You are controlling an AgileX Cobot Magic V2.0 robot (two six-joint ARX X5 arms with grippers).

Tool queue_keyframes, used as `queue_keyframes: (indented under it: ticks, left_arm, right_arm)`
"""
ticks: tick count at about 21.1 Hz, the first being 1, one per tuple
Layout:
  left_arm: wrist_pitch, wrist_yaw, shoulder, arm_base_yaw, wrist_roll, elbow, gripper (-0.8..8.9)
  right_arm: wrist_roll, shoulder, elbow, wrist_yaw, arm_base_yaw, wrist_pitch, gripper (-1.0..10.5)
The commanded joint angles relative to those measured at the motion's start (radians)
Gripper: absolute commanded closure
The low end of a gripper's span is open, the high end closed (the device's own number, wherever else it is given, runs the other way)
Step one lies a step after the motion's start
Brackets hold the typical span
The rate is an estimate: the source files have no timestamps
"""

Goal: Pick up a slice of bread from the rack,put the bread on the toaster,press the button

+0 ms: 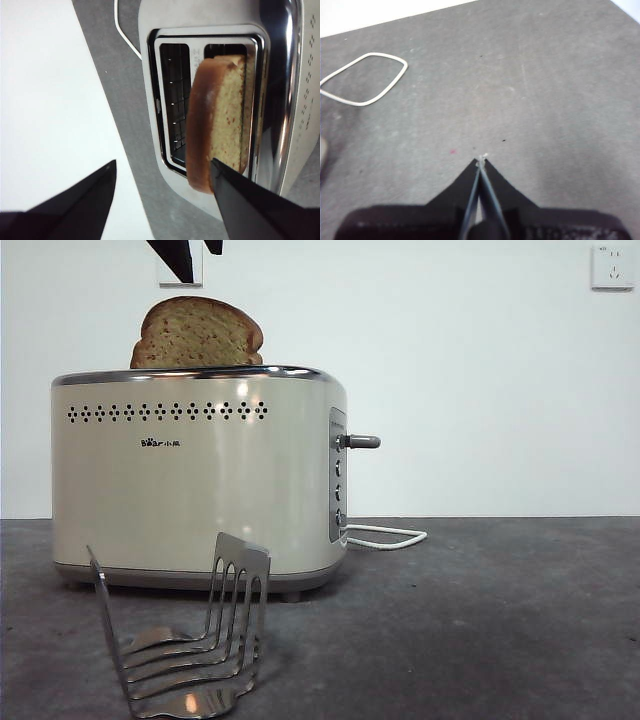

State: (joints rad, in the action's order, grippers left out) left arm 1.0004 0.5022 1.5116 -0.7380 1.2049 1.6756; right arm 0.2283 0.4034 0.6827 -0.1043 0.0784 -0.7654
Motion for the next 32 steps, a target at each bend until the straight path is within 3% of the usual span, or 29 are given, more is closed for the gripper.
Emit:
queue_keyframes:
  ticks: [1, 5, 6, 7, 8, 10, 12, 19, 26, 32]
  left_arm:
    - [-0.006, -0.002, -0.024, -0.003, -0.182, -0.005, 5.01]
    - [0.029, 0.069, -0.077, -0.021, -0.589, -0.004, 5.05]
    - [0.059, 0.070, -0.096, -0.022, -0.696, -0.004, 5.52]
    - [0.101, 0.063, -0.116, -0.023, -0.809, -0.004, 6.70]
    - [0.148, 0.049, -0.135, -0.023, -0.918, -0.004, 8.13]
    - [0.246, -0.021, -0.175, -0.023, -1.116, -0.004, 8.19]
    - [0.314, -0.104, -0.214, -0.020, -1.220, -0.004, 8.18]
    - [0.318, -0.264, -0.301, -0.020, -1.300, -0.004, 8.18]
    - [0.318, -0.377, -0.376, -0.020, -1.305, -0.008, 8.18]
    - [0.319, -0.379, -0.425, -0.020, -1.305, -0.015, 8.18]
  right_arm:
    - [0.006, 0.000, 0.003, 0.100, 0.000, 0.023, 9.5]
    - [0.046, 0.049, 0.003, 0.404, 0.000, 0.154, 9.5]
    - [0.097, 0.069, 0.003, 0.481, 0.000, 0.195, 9.5]
    - [0.171, 0.092, 0.003, 0.545, 0.000, 0.231, 9.5]
    - [0.235, 0.116, 0.003, 0.587, 0.000, 0.249, 9.5]
    - [0.291, 0.166, 0.003, 0.640, 0.000, 0.248, 9.5]
    - [0.286, 0.228, 0.003, 0.729, 0.001, 0.322, 9.5]
    - [0.429, 0.452, 0.015, 0.946, 0.020, 0.593, 9.5]
    - [0.416, 0.706, 0.112, 0.941, 0.117, 0.621, 9.5]
    - [0.409, 0.904, 0.251, 0.898, 0.203, 0.638, 9.5]
